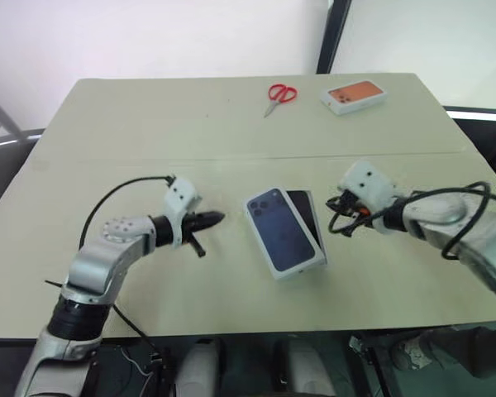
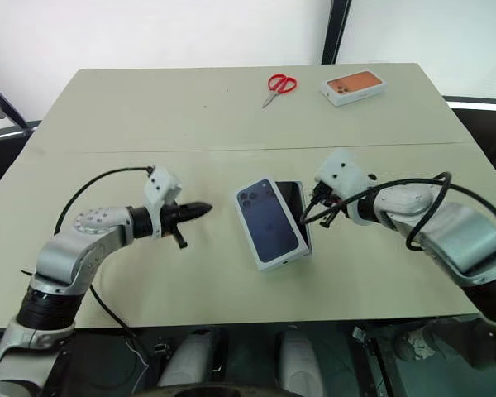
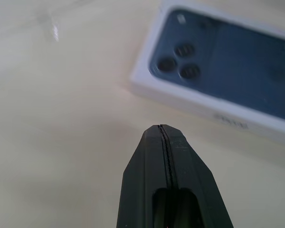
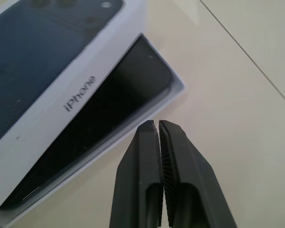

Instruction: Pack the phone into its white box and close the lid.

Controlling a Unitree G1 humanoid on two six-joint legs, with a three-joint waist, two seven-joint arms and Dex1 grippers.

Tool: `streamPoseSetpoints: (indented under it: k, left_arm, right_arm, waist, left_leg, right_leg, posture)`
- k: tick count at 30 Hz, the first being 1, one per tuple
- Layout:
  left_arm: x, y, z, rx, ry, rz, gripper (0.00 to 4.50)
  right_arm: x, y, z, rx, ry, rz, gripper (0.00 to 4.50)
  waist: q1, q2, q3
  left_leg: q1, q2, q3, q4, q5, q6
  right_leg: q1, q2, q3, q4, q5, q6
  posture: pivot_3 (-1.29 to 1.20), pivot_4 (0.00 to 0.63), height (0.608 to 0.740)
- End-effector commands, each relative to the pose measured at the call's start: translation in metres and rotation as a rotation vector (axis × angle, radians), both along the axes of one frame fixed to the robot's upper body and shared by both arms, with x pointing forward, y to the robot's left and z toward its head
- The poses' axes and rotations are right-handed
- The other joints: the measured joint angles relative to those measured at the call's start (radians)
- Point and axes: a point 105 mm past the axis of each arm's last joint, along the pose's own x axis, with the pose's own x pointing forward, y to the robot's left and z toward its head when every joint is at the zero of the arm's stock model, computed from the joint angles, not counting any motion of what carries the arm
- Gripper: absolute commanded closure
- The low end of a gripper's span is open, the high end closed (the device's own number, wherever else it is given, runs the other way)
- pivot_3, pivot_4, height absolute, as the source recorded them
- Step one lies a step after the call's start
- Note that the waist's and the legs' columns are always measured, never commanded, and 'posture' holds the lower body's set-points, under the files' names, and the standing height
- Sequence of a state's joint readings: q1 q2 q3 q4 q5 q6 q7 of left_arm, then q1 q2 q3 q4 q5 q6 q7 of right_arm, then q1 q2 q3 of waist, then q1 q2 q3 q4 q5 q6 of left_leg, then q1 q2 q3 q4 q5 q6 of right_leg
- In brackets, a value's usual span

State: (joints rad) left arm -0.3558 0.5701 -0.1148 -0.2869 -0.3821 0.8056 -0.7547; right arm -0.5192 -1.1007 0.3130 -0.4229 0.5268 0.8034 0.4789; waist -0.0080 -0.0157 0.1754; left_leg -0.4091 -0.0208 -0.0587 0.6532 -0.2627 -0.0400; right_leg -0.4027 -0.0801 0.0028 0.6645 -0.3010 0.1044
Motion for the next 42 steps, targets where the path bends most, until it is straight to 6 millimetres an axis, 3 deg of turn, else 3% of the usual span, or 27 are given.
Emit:
streamPoseSetpoints:
  k: [1, 7, 11, 19, 26, 42]
  left_arm:
    - [-0.006, -0.014, -0.005, 0.052, 0.029, -0.035, 4.50]
    - [-0.001, -0.047, -0.006, -0.001, 0.074, -0.029, 4.50]
    - [0.002, -0.054, -0.012, 0.008, 0.103, -0.008, 4.50]
    - [0.011, -0.076, -0.001, -0.068, 0.052, -0.013, 4.50]
    - [0.015, -0.088, 0.013, -0.137, 0.026, -0.029, 4.50]
    - [0.021, -0.097, 0.012, -0.127, 0.021, -0.038, 4.50]
  right_arm:
    - [0.004, 0.010, 0.005, -0.060, -0.077, 0.075, 4.46]
    - [0.009, 0.019, -0.005, -0.110, -0.091, 0.124, 4.46]
    - [0.008, 0.025, -0.008, -0.119, -0.093, 0.151, 4.46]
    - [0.008, 0.028, -0.007, -0.114, -0.102, 0.153, 4.46]
    - [0.007, 0.023, -0.007, -0.121, -0.103, 0.131, 4.46]
    - [0.007, 0.013, -0.015, -0.124, -0.084, 0.080, 4.46]
  waist:
    - [-0.002, 0.000, 0.000]
    - [-0.003, 0.000, 0.000]
    - [-0.006, 0.000, 0.000]
    - [-0.001, 0.000, 0.000]
    - [0.000, 0.000, 0.000]
    - [-0.002, 0.000, 0.000]
  left_leg:
    - [0.000, 0.000, 0.000, 0.000, 0.000, 0.000]
    - [0.000, 0.000, 0.000, 0.000, 0.000, 0.000]
    - [0.000, 0.000, 0.000, 0.000, 0.000, 0.000]
    - [0.000, -0.001, 0.000, 0.000, 0.000, 0.000]
    - [0.000, -0.001, 0.000, 0.000, 0.000, 0.000]
    - [0.000, -0.001, 0.000, 0.000, 0.000, -0.001]
  right_leg:
    - [0.000, 0.000, 0.000, 0.000, 0.000, 0.000]
    - [0.000, 0.000, 0.000, 0.000, 0.000, 0.000]
    - [0.000, 0.001, 0.000, 0.001, 0.000, 0.000]
    - [0.000, 0.000, 0.000, 0.000, 0.000, 0.000]
    - [0.000, 0.000, 0.000, 0.001, 0.000, 0.000]
    - [0.000, 0.000, 0.000, 0.001, 0.000, 0.000]
  posture:
    - [0.00, 0.150, 0.740]
    - [0.00, 0.150, 0.740]
    - [0.00, 0.150, 0.740]
    - [0.00, 0.150, 0.740]
    - [0.00, 0.150, 0.740]
    - [0.00, 0.150, 0.740]
